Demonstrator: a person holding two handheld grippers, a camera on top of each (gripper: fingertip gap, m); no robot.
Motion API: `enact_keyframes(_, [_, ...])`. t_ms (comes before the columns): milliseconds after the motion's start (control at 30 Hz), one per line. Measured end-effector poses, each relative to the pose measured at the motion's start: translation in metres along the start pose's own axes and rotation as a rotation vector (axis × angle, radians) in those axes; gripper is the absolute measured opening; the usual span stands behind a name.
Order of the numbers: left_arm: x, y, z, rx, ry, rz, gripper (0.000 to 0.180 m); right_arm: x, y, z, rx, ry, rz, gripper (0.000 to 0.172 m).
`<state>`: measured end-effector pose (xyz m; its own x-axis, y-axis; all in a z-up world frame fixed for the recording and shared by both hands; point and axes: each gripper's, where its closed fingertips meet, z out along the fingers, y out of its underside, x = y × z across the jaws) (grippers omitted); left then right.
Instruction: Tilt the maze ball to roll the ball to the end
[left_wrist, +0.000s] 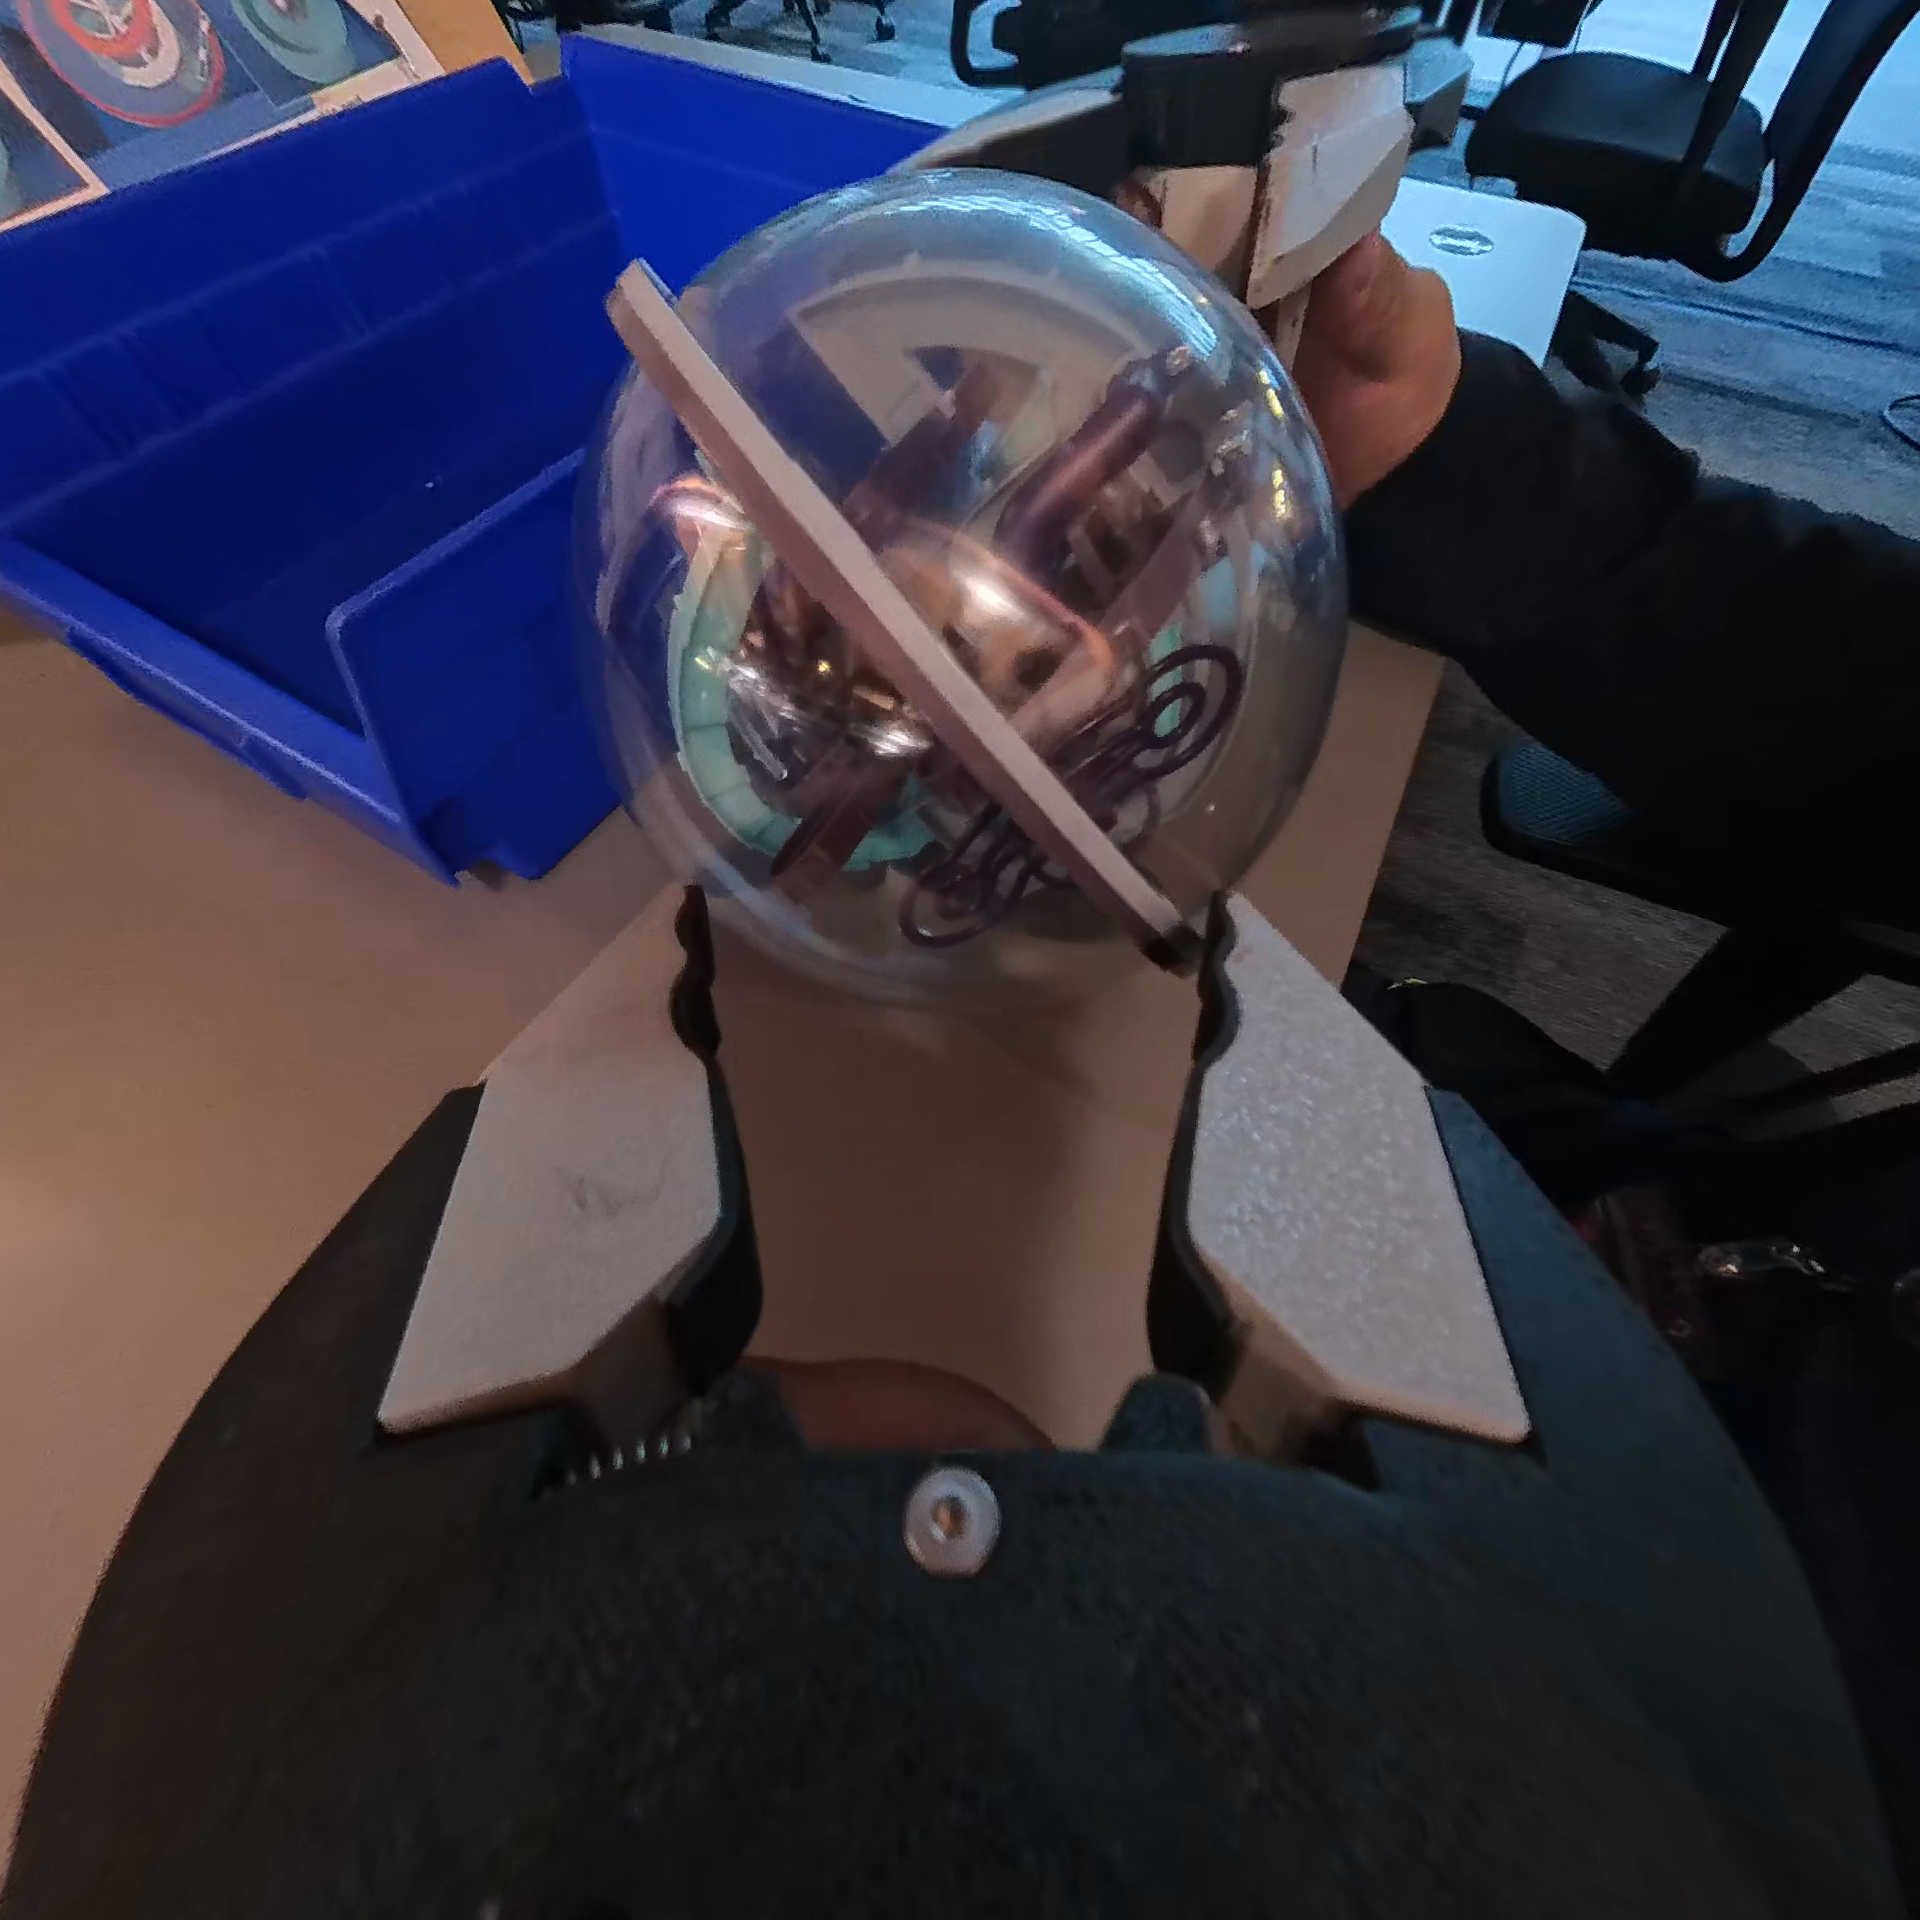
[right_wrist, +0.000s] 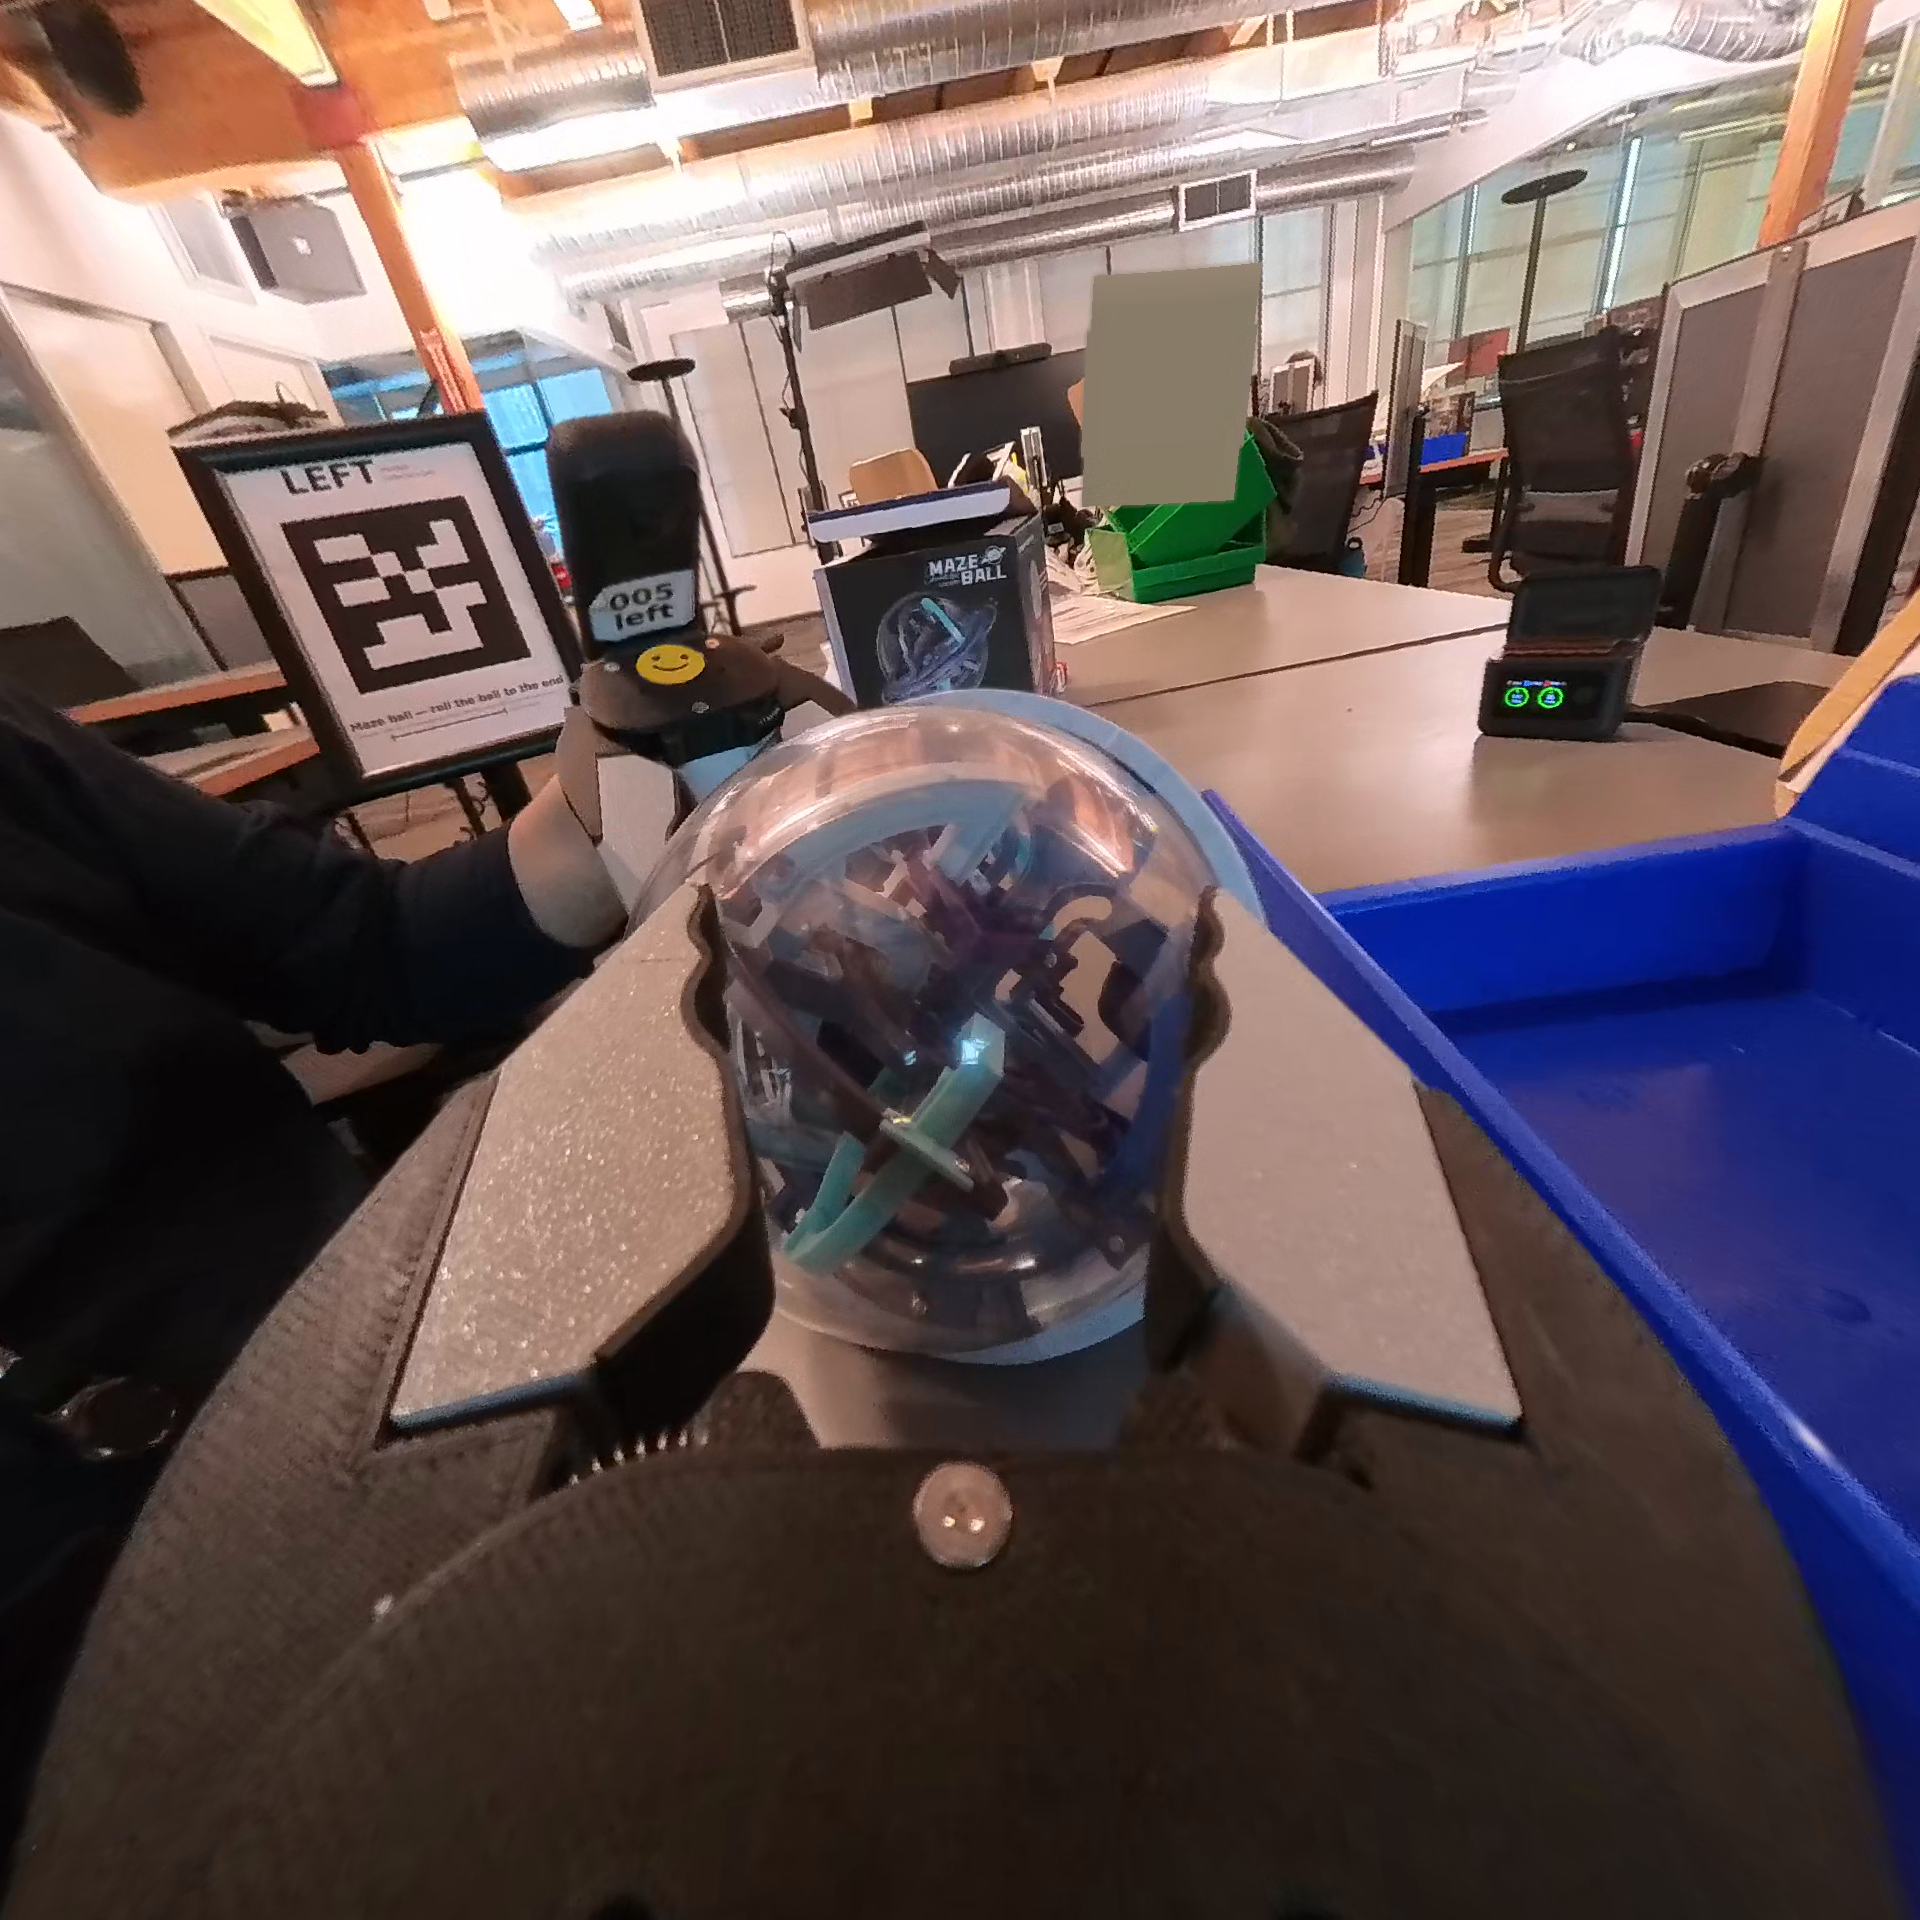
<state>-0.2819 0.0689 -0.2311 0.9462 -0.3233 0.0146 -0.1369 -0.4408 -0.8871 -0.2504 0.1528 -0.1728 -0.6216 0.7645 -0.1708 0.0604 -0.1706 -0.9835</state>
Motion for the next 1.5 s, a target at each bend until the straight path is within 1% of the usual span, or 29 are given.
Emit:
enact_keyframes(233, [0.003,0.006,-0.003,-0.009,0.008,0.022,0.085,0.002,-0.007,-0.001,0.023,-0.014,0.010,0.090])
enact_keyframes(367, [0.006,0.008,-0.002,-0.013,0.019,0.024,0.081,0.005,-0.005,0.000,0.010,-0.007,0.026,0.094])
enact_keyframes(567, [0.005,0.010,0.001,-0.022,0.024,0.028,0.082,0.008,-0.001,0.001,0.007,-0.015,0.080,0.101])
enact_keyframes(667, [0.004,0.014,0.003,-0.036,0.024,0.025,0.079,0.005,0.002,0.003,-0.006,-0.040,0.111,0.104])
enact_keyframes(833, [0.005,0.017,0.005,-0.048,0.031,0.021,0.081,0.003,0.009,0.007,-0.029,-0.076,0.174,0.111])
enact_keyframes(1033, [0.004,0.015,0.006,-0.032,0.031,0.011,0.081,0.007,0.010,0.006,-0.025,-0.070,0.205,0.111])
enact_keyframes(1233, [0.002,0.012,0.007,-0.006,0.045,-0.040,0.080,0.014,0.010,0.005,-0.016,-0.058,0.261,0.111])
enact_keyframes(1500, [0.002,0.013,0.008,-0.006,0.042,-0.034,0.081,0.013,0.010,0.005,-0.016,-0.056,0.247,0.111])
